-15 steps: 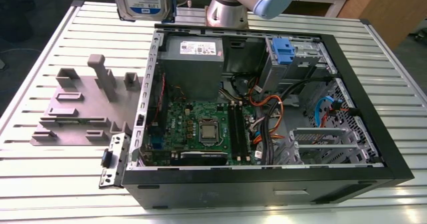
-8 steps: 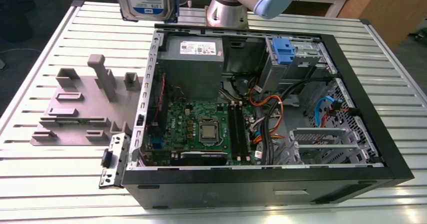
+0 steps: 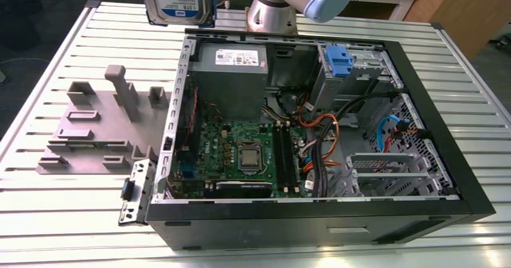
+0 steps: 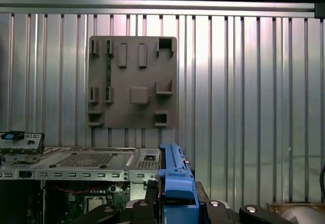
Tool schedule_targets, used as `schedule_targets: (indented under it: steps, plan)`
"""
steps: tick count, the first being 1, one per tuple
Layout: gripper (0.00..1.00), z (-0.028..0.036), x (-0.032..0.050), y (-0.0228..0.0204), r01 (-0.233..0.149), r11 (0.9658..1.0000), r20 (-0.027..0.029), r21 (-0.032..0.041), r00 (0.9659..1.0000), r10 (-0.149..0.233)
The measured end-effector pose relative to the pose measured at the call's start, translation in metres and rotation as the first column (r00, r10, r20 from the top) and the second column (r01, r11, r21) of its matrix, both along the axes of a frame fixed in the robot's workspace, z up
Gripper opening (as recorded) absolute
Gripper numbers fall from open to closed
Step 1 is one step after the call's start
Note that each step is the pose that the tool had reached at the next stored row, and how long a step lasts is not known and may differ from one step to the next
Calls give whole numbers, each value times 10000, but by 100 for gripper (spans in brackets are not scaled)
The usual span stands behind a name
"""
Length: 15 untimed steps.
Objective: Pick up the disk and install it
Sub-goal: 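Pick up the disk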
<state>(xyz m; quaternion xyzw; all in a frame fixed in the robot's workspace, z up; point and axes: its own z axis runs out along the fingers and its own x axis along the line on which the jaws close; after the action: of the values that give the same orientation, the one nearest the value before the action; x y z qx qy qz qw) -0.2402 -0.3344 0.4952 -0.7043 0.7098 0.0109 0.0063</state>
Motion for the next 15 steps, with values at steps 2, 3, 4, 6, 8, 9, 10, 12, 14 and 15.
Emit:
schedule_targets:
  steps: [2, 3, 4, 6, 8, 9, 10, 12, 14, 15]
  plan:
    - [36, 0, 8, 0, 0, 10000, -1, 0, 10000, 0]
    - [36, 0, 12, 0, 0, 10000, -1, 0, 10000, 0]
    - [36, 0, 16, 0, 0, 10000, -1, -1, 10000, 0]
    - [36, 0, 24, 0, -1, 10000, -1, 0, 10000, 1]
    - [36, 0, 32, 0, 0, 10000, 0, 0, 10000, 0]
    - [36, 0, 36, 0, 0, 10000, 0, 0, 10000, 0]
    - [36, 0, 40, 0, 0, 10000, 0, 0, 10000, 0]
    - [36, 0, 48, 0, 0, 10000, 0, 0, 10000, 0]
    - [36, 0, 56, 0, 0, 10000, -1, 0, 10000, 0]
    - [36, 0, 60, 0, 0, 10000, 0, 0, 10000, 0]
